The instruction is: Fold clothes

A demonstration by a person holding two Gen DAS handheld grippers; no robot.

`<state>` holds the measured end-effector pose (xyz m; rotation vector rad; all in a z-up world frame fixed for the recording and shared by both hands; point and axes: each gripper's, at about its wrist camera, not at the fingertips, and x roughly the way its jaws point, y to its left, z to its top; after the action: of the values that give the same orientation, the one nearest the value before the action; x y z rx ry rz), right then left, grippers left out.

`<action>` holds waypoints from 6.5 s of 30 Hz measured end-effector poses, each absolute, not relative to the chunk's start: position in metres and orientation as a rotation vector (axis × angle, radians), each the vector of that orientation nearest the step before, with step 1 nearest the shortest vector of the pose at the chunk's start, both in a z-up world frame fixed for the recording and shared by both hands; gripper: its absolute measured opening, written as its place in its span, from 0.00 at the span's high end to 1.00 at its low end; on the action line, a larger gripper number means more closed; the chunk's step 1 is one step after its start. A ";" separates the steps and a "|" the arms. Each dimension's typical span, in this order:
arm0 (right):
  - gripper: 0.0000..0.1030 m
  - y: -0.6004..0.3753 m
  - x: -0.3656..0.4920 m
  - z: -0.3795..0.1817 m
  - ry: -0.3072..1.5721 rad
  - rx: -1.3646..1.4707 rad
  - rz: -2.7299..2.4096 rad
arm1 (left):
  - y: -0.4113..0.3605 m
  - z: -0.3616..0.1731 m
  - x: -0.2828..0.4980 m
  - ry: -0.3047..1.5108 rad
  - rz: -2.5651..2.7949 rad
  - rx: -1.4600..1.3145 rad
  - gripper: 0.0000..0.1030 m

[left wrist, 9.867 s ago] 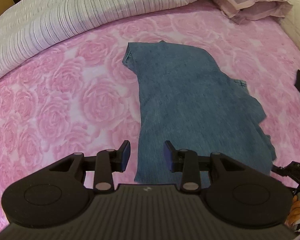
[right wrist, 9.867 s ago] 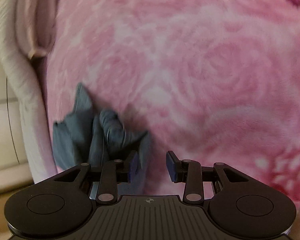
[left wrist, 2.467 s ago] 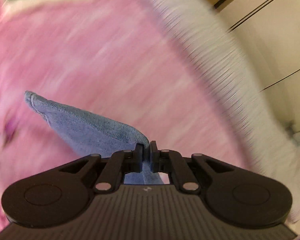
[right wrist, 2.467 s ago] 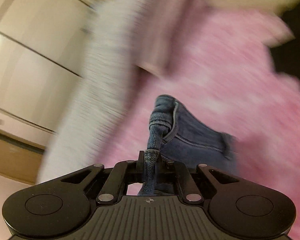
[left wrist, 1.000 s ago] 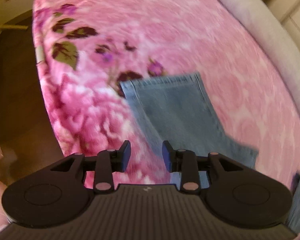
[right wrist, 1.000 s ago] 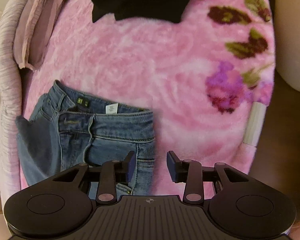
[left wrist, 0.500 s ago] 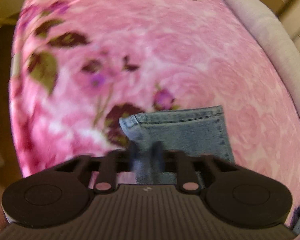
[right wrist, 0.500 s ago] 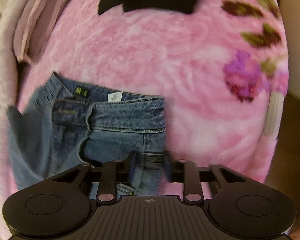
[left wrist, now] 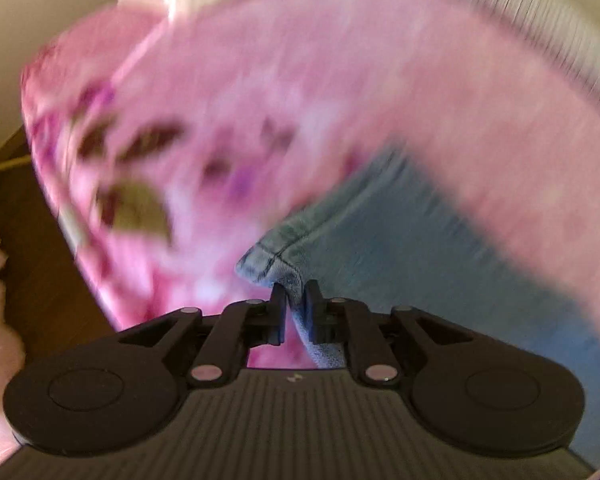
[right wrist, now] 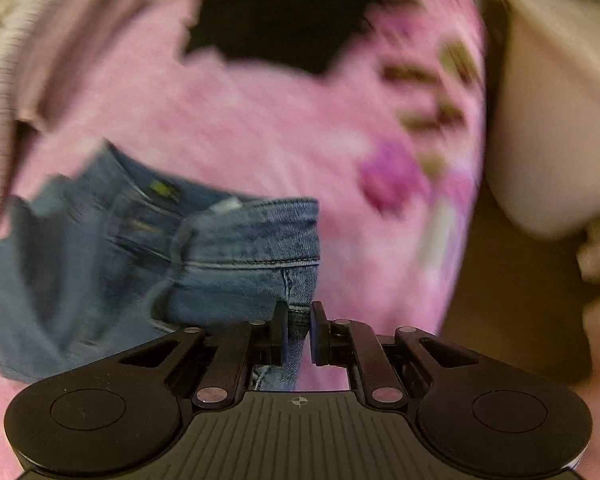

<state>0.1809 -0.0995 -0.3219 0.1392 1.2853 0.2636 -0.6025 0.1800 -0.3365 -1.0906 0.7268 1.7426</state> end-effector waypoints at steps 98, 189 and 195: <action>0.51 0.165 0.290 -0.352 1.316 -0.391 0.712 | 0.445 -0.361 0.033 0.978 0.268 -0.762 1.00; 0.51 0.213 0.079 -0.315 1.144 -0.488 0.688 | 0.615 -0.326 -0.380 0.472 1.393 -1.091 1.00; 0.51 0.217 0.056 -0.301 1.192 -0.346 0.888 | 0.559 -0.247 -0.401 0.866 1.379 -0.703 0.90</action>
<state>0.0560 0.2169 -0.3008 -0.3456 1.1922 0.8883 -0.4011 0.5592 -0.2473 -0.7034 0.8657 1.3792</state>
